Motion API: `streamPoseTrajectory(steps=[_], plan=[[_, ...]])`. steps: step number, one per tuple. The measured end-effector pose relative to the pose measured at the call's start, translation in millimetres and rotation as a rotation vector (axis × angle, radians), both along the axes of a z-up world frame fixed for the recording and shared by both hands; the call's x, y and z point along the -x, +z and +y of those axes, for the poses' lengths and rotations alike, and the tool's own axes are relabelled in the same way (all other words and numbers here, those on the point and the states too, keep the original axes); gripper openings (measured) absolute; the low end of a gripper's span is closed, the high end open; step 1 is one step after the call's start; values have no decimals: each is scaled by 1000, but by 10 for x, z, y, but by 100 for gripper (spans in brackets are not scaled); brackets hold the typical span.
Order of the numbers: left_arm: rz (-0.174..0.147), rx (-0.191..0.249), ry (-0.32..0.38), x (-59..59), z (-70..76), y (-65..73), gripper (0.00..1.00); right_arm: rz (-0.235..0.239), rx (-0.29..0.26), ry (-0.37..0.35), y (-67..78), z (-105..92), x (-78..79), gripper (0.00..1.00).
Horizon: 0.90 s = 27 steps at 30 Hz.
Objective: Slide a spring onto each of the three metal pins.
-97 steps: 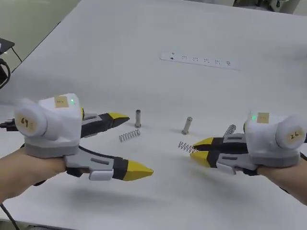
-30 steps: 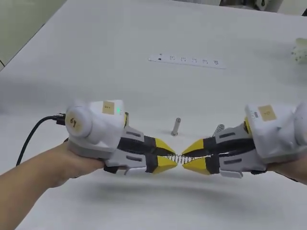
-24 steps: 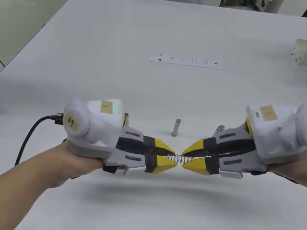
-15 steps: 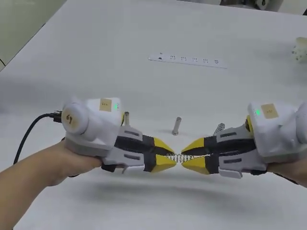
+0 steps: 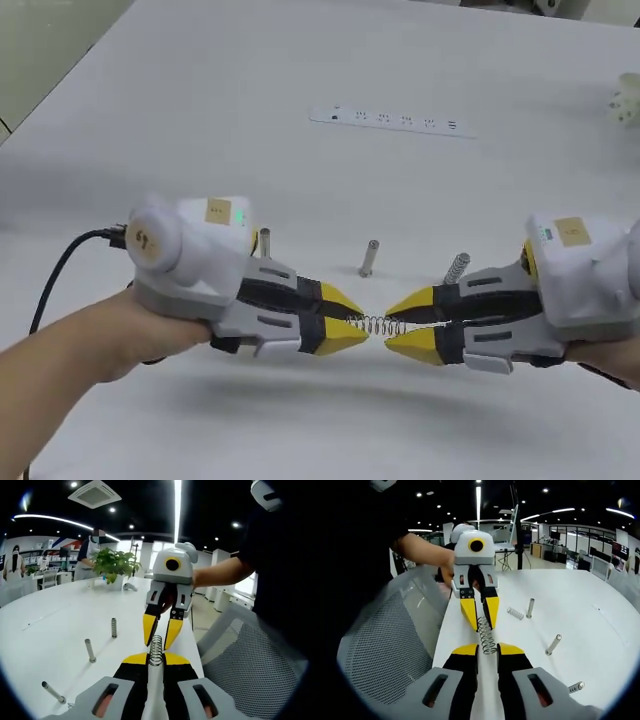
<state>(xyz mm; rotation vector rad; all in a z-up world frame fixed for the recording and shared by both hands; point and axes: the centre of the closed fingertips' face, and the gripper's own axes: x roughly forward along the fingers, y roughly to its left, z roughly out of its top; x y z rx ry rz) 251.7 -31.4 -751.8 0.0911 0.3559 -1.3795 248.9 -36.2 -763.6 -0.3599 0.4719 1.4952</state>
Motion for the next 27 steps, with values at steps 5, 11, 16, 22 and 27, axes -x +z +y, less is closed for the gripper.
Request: streamPoseTrajectory(steps=[5,11,16,22,27], plan=[[1,-2,0,-1,13,-9,2,2,-9,-11,-1,3,-4,9],[2,-8,-5,1,7,-39,2,0,-13,-13,2,0,4,8],[0,-23,-7,5,-4,-81,2,-9,-11,-4,47,-8,-2,8],[-7,-52,-14,14,0,-142,2,-4,-51,-5,143,54,-22,8],[-11,-71,-7,10,10,-197,1,-23,-83,5,199,150,1,8]])
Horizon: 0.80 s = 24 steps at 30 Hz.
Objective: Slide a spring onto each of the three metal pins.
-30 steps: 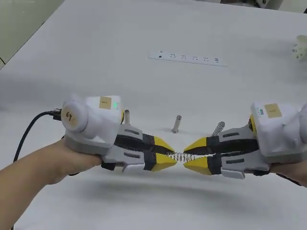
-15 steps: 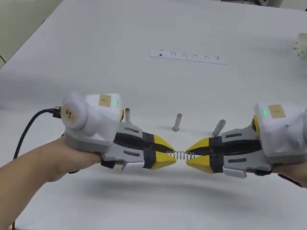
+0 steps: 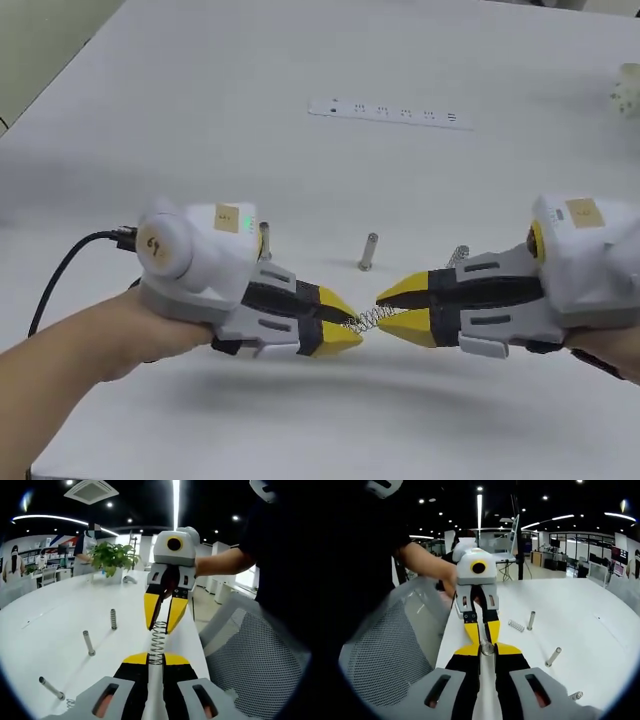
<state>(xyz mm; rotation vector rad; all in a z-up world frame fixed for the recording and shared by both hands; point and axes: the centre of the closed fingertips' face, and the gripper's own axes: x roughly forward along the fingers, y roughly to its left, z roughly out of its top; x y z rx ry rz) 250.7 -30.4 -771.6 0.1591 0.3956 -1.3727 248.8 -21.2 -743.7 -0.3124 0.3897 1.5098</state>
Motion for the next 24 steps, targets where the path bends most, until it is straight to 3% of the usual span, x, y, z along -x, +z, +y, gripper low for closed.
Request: streamPoseTrajectory(steps=[3,17,24], plan=[[-1,-2,-1,7,-10,-17,1,-6,-30,-6,52,66,-2,8],[-2,24,-5,7,-87,23,1,-80,-44,15,160,208,41,8],[0,28,0,7,-62,27,1,-54,-72,-19,164,213,22,8]])
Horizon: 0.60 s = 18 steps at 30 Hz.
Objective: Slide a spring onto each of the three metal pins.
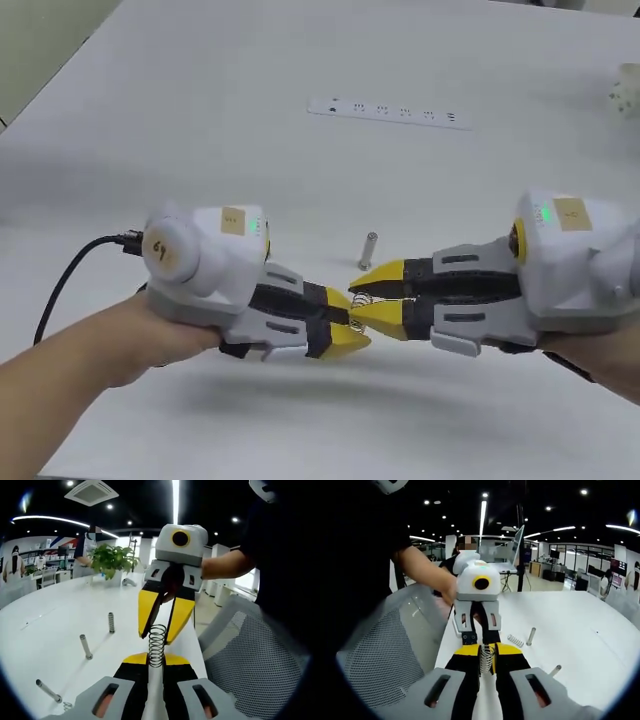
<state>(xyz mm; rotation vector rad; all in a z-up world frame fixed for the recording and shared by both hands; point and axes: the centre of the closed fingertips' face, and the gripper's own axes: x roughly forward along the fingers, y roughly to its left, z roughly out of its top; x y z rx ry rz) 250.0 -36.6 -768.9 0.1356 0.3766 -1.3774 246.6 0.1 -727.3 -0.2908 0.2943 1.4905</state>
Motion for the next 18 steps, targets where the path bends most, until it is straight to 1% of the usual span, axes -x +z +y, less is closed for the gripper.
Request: streamPoseTrajectory(steps=[6,7,8,9,10,11,13,16,18], plan=[[8,11,8,8,18,9,1,16,-13,-18,-1,10,-13,9],[9,23,14,-2,20,31,1,17,-13,-19,-6,9,-13,9],[16,45,20,-9,13,70,1,21,-5,-22,-35,5,-11,10],[14,52,21,-16,16,90,1,32,-8,-30,-50,2,-12,10],[13,41,21,-16,21,81,1,17,-9,-31,-55,-6,-12,9],[3,42,18,-17,18,86,1,18,-22,-34,-37,-2,-8,9],[13,43,18,-7,24,81,1,28,-31,-40,-32,-2,3,8],[11,36,11,14,21,70,2,39,-37,-34,-45,0,29,8],[6,31,10,25,18,66,2,38,-37,-30,-44,1,36,7]])
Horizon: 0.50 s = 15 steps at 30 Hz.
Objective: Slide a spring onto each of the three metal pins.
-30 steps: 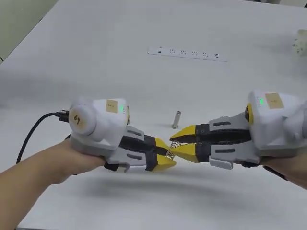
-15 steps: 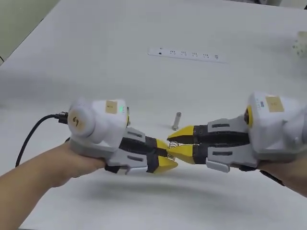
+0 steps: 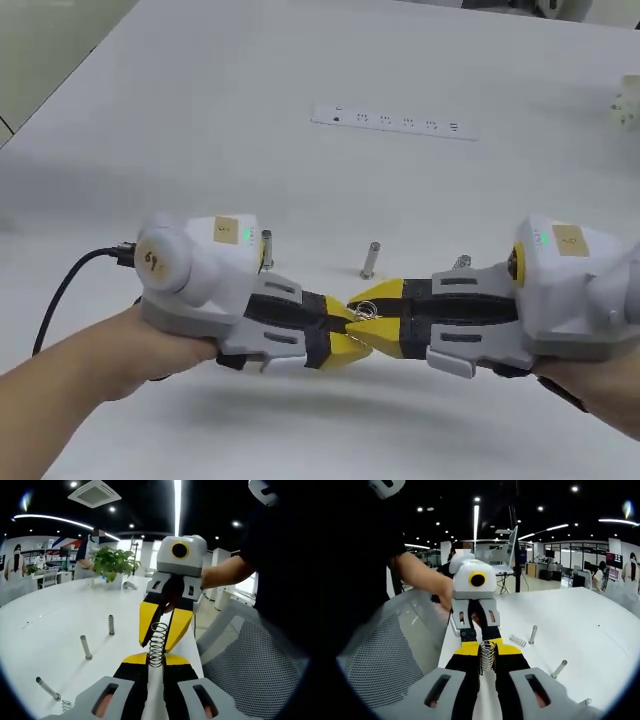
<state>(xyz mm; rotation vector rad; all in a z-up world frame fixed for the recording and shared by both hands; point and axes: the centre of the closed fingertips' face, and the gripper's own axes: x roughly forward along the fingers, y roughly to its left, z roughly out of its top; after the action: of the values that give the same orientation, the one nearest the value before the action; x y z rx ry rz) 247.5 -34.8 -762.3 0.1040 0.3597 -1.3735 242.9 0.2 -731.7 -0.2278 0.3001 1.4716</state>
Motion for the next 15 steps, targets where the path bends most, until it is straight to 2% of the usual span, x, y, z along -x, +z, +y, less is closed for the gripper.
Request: streamPoseTrajectory(steps=[5,9,12,15], plan=[[8,14,13,-15,12,28,2,-17,11,7,36,19,1,7],[10,9,21,-17,37,30,4,-24,15,10,49,29,-11,7],[16,2,35,-17,79,22,9,-22,7,5,62,34,-30,7],[18,13,54,-36,131,42,10,-2,-7,2,62,46,-37,7]])
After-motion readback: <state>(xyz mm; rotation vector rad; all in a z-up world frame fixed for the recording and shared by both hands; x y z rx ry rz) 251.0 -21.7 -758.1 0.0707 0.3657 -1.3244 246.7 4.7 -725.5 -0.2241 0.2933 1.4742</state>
